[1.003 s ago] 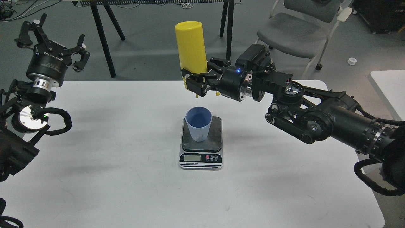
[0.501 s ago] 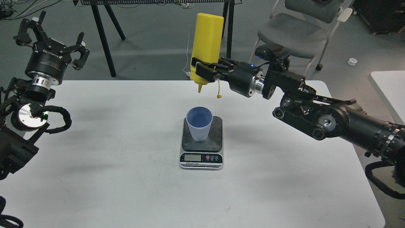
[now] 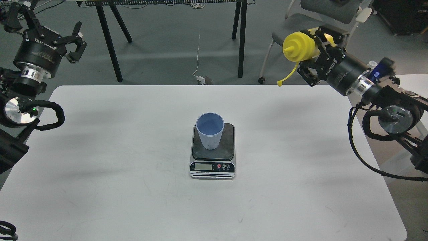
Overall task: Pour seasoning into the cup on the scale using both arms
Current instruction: 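Swing the bottle back and lower it to the table with the right gripper, then open the right gripper and release the yellow bottle upright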
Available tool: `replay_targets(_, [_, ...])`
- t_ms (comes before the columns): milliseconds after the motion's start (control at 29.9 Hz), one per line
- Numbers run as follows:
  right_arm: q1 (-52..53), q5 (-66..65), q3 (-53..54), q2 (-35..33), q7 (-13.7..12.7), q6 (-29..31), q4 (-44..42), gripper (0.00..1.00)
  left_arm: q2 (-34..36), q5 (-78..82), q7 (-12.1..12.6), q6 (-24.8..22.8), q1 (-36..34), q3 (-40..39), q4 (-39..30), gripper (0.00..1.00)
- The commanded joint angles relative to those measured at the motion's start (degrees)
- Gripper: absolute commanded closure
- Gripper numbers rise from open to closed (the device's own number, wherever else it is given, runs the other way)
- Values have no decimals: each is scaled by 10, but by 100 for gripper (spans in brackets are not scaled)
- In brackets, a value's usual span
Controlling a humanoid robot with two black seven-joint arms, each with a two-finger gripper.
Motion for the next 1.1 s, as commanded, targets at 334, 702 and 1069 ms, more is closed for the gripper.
replay_targets(334, [-234, 239, 162, 99, -5, 73, -3, 62, -7, 2, 1, 0, 0, 3, -3, 1])
replay_targets(702, [-380, 243, 264, 209, -5, 75, -7, 61, 11, 2, 3, 29, -12, 2, -58, 1])
replay_targets(1069, [-420, 240, 264, 209, -13, 75, -35, 57, 6, 2, 4, 31, -12, 3, -60, 1])
